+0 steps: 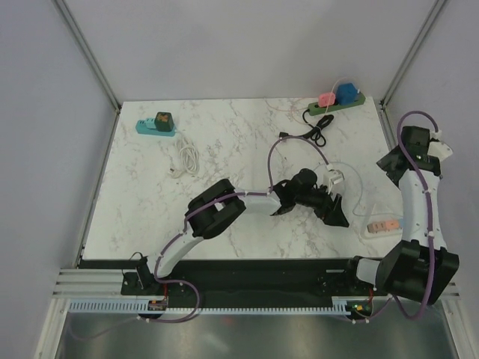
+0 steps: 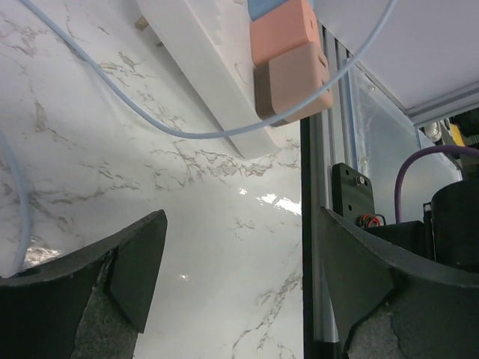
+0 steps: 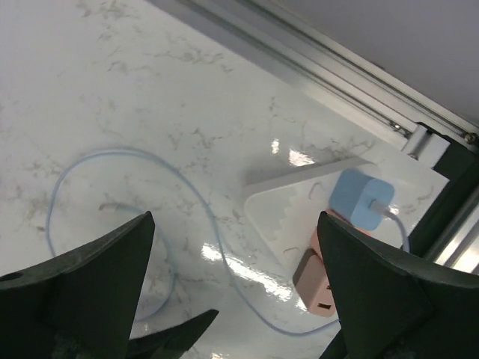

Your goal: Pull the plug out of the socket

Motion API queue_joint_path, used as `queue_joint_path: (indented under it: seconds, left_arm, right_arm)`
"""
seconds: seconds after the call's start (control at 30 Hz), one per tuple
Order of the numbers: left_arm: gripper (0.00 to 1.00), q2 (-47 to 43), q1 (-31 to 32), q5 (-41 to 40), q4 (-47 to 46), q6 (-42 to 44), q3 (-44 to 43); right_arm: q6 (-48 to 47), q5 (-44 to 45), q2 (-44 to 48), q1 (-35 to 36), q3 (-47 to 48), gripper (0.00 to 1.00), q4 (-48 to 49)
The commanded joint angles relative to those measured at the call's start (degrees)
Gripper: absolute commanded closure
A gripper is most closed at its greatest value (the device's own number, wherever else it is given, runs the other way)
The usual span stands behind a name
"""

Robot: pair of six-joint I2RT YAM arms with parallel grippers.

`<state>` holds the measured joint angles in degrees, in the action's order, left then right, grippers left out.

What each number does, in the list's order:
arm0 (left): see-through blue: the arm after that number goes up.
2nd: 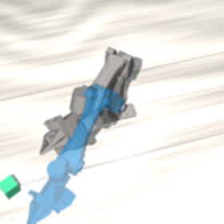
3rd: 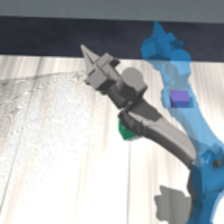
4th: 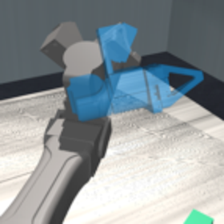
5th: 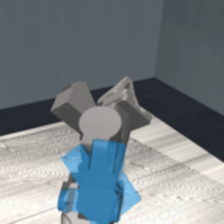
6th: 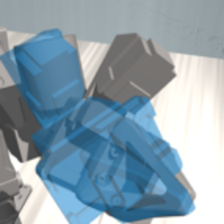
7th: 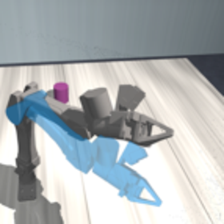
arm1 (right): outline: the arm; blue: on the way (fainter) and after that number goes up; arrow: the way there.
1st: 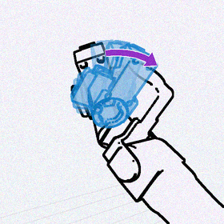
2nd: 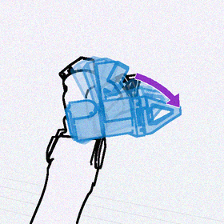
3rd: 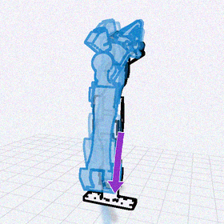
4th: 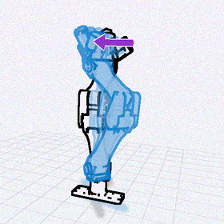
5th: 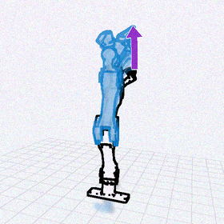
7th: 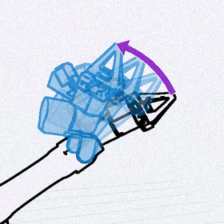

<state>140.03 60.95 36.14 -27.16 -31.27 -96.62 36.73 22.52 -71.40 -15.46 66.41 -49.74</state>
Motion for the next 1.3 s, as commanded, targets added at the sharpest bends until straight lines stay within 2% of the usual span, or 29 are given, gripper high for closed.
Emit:
queue_joint_path:
  seconds: [0.0,0.23,0.37,0.57,0.8,1.27]
  left_arm:
    - [0.12,-6.1,1.4,-1.6,-4.1,7.9,3.5]
    - [0.11,-11.2,0.4,-3.1,-14.2,6.8,12.6]
    - [0.11,-13.5,-2.5,-1.2,-23.2,2.1,19.4]
    - [0.09,-15.7,-8.6,0.7,-38.1,-8.3,28.8]
    - [0.09,-18.4,-10.7,0.2,-39.0,-9.1,33.2]
    - [0.11,-21.7,-11.4,-0.6,-35.4,-6.4,36.9]
  right_arm:
    - [1.4,4.6,-1.0,-5.4,-0.9,0.02,3.9]
    - [1.9,2.9,-3.0,-14.8,-8.8,0.02,9.7]
    - [0.3,-0.2,-5.0,-18.0,-13.1,0.02,13.3]
    - [-1.0,-3.3,-6.3,-18.0,-17.7,0.02,16.2]
    - [1.1,-11.3,-2.4,-17.0,-24.0,0.02,18.1]
    - [11.9,-14.7,7.7,7.9,-32.6,0.02,17.1]
